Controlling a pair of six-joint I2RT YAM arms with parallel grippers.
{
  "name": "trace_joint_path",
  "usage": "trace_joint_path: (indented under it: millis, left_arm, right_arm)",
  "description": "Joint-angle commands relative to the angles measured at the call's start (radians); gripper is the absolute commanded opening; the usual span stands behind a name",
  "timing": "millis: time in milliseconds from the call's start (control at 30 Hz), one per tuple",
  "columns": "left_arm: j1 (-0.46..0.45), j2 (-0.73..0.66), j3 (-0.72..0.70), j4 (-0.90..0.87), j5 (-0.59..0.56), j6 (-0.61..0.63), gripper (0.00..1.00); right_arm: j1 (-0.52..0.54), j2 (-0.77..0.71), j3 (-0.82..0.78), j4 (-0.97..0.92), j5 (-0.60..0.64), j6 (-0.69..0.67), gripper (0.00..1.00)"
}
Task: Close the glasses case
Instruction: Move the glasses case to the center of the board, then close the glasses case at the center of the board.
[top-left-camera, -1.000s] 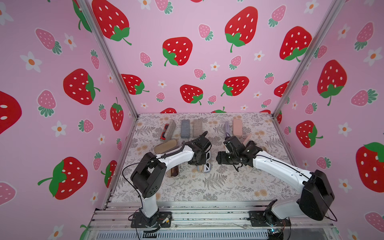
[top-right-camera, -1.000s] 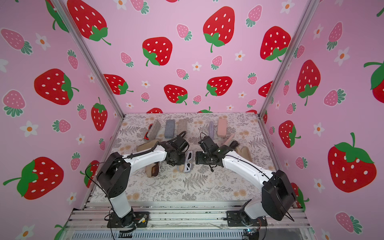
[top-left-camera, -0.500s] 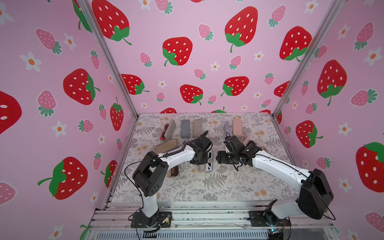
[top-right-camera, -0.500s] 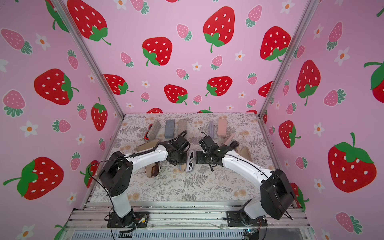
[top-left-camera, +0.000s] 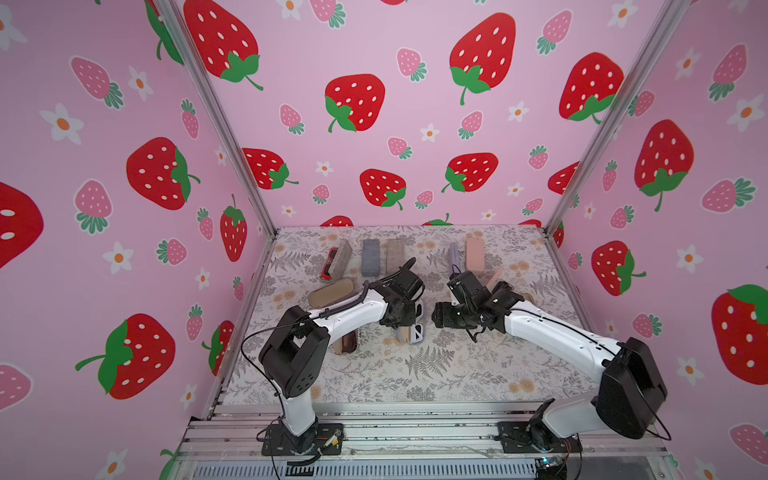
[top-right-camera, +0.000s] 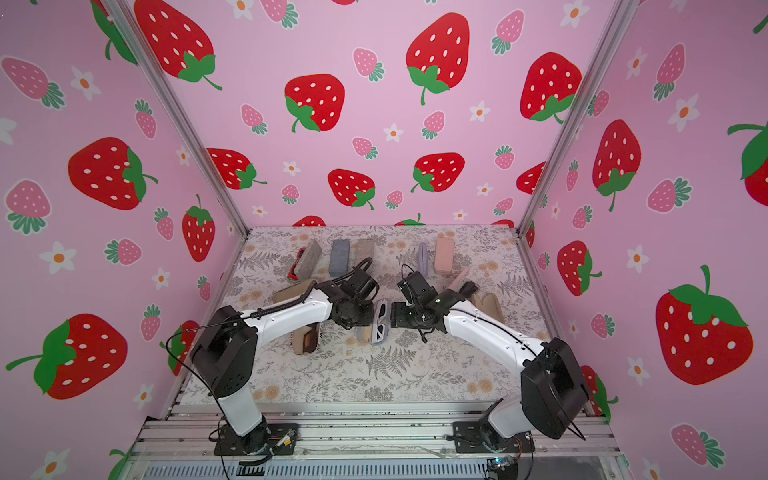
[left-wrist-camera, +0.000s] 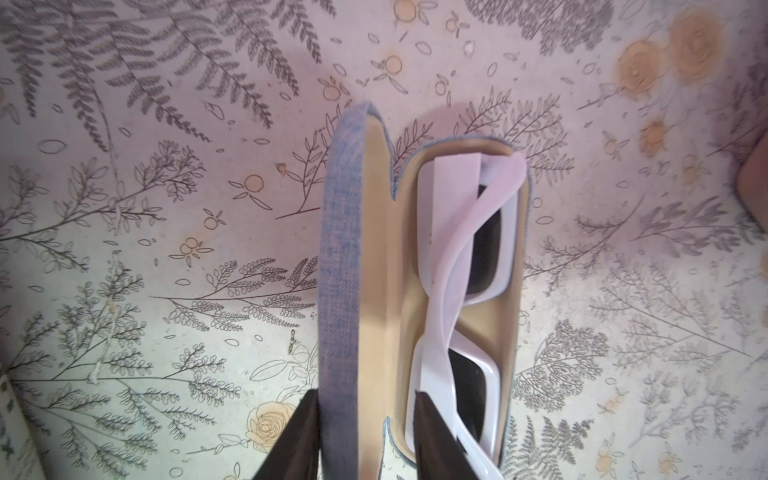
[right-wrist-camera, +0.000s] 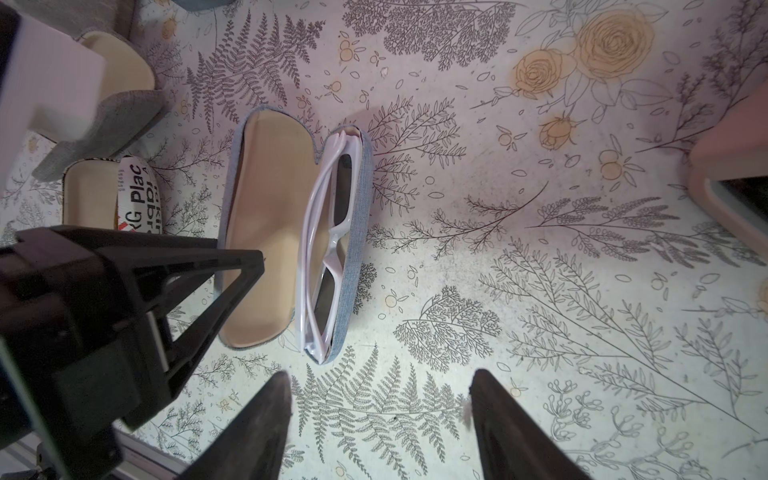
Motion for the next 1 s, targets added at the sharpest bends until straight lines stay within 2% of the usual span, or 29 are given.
trace_joint_path:
  millis: [0,133,200,367,467,700,967]
  left_arm:
    - [-0.004,-0.041,0.056,-0.040,-0.039,0.013,0.39]
    - [0.000,-0.092,0.074,-0.068,-0.065,0.031,0.38]
    - [0.006,-0.122,0.070,-0.075,-0.069,0.041,0.29]
    - [0.053,-0.177,0.023,-0.068,-0.047,0.066,0.00]
    - [0.083,-0.195,-0.025,-0.046,-0.030,0.073,0.00]
    - [0.140,-0.159,-0.114,0.026,0.034,0.081,0.00]
    - [0.154,-0.062,-0.111,0.076,0.079,0.082,0.00]
  right_arm:
    - [-0.004,-0.014,0.042,-0.029,-0.014,-0.018,0.70]
    - [-0.004,0.007,0.072,-0.037,-0.020,-0.023,0.69]
    - [-0.004,0.022,0.086,-0.040,-0.021,-0.025,0.65]
    - [-0.005,0.092,0.130,-0.045,-0.036,-0.035,0.23]
    - [-0.006,0.146,0.155,-0.044,-0.060,-0.038,0.11]
    - [-0.006,0.249,0.184,-0.034,-0.079,-0.027,0.09]
    - [-0.007,0.311,0.202,-0.037,-0.076,-0.010,0.10]
